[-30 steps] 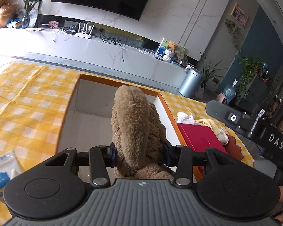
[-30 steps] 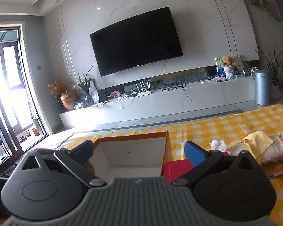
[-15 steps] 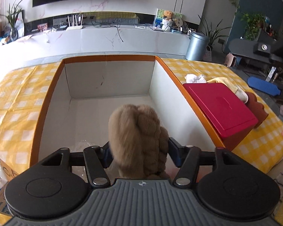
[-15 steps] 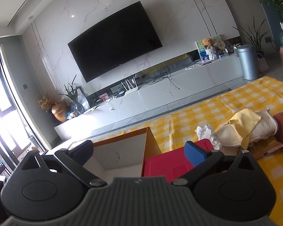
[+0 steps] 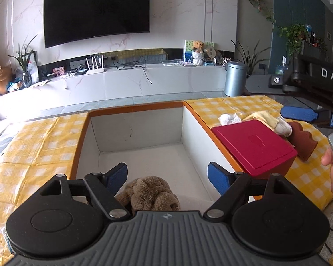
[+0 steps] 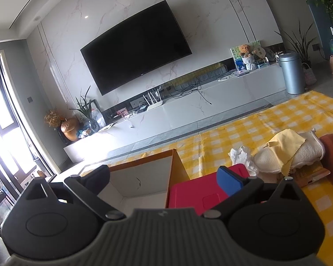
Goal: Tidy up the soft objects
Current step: 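Grasp the orange sponge with the right tool while the left tool moves to the pile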
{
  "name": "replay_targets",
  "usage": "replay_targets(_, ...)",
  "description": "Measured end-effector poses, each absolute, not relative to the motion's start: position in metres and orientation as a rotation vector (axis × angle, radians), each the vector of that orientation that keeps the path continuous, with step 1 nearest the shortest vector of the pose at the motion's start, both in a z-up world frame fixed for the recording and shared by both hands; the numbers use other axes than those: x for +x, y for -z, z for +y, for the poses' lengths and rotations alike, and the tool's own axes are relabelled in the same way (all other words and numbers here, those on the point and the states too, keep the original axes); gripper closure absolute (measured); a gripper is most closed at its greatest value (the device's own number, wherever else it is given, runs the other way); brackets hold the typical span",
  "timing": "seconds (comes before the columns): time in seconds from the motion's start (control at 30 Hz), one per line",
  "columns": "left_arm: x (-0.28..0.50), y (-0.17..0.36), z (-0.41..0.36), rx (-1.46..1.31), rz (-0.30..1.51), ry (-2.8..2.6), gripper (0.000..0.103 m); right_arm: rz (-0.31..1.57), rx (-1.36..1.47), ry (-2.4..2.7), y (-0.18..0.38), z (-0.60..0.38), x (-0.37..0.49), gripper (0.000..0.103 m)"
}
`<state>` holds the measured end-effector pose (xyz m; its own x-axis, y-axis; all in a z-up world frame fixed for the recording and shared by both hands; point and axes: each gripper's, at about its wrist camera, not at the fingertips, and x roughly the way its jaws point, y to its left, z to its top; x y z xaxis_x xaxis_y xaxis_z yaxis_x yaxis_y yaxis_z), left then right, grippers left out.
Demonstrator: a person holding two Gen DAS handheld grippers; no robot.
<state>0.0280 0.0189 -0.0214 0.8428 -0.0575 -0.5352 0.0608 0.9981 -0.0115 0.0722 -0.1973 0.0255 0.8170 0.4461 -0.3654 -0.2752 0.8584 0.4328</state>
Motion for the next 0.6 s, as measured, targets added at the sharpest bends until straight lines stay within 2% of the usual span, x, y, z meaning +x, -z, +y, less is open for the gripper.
replay_targets(0.23,0.018,0.001,0.027,-0.078,0.503,0.026,0.009,0.428,0.330,-0.376,-0.046,-0.220,0.061,0.002)
replay_targets(0.47,0.015,-0.006,0.022,-0.142,0.543,0.139,0.013,0.393,0.021,-0.187,-0.072,-0.253,0.035,0.003)
replay_targets(0.6,0.012,-0.011,0.014,-0.158,0.541,0.149,0.014,0.393,-0.031,-0.084,-0.077,-0.284,0.027,0.002)
